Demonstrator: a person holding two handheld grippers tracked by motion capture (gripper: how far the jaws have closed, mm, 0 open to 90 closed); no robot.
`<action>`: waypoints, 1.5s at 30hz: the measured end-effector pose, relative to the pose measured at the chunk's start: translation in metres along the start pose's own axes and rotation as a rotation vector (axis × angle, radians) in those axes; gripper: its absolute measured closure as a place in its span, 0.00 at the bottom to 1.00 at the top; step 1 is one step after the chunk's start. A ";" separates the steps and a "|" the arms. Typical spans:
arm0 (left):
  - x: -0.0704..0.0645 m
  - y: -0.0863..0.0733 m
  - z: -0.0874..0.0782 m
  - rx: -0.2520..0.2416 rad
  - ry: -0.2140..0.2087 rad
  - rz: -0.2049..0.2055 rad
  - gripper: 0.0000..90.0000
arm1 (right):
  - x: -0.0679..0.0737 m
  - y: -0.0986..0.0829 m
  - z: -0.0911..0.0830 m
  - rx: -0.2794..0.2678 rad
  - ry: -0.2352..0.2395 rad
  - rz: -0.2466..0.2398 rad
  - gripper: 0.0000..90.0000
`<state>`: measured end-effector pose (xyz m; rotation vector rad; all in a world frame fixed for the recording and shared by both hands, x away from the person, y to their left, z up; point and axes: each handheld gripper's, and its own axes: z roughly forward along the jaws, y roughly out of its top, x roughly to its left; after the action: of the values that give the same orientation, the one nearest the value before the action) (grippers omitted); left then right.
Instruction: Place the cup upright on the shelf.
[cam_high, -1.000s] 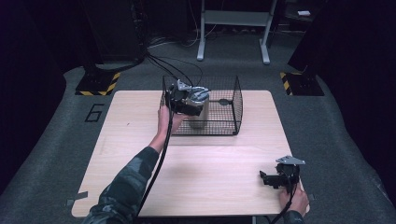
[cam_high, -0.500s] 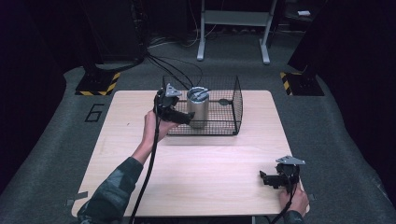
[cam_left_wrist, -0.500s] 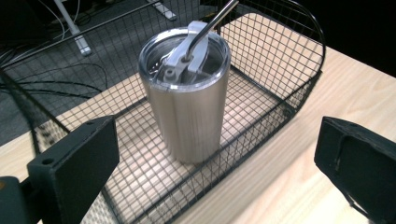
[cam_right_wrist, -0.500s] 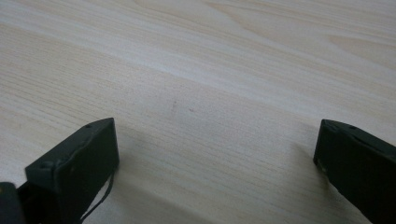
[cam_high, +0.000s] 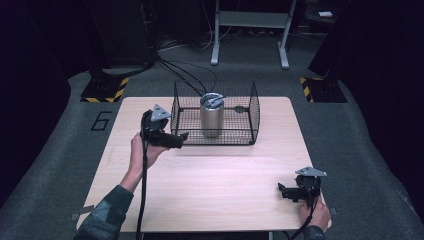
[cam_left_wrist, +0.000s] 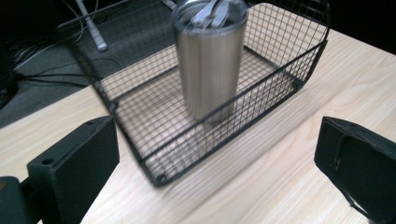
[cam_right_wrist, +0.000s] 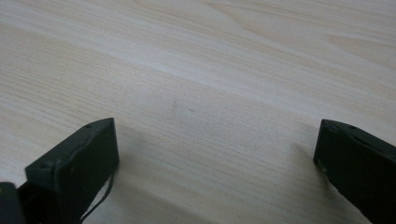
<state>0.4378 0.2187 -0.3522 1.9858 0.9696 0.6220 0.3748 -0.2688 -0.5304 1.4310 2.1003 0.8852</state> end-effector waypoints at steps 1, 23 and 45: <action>0.002 -0.005 -0.004 0.003 0.009 0.001 0.00 | 0.000 0.000 0.000 0.000 0.000 -0.004 0.00; 0.029 -0.137 -0.047 0.047 0.134 -0.171 0.00 | 0.001 0.000 0.000 -0.003 -0.002 0.010 0.00; 0.048 -0.233 -0.020 0.192 0.211 -0.258 0.00 | 0.002 0.000 0.000 -0.003 -0.002 0.012 0.00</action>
<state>0.3574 0.3517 -0.5329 1.9409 1.4352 0.6204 0.3739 -0.2674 -0.5305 1.4440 2.0902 0.8904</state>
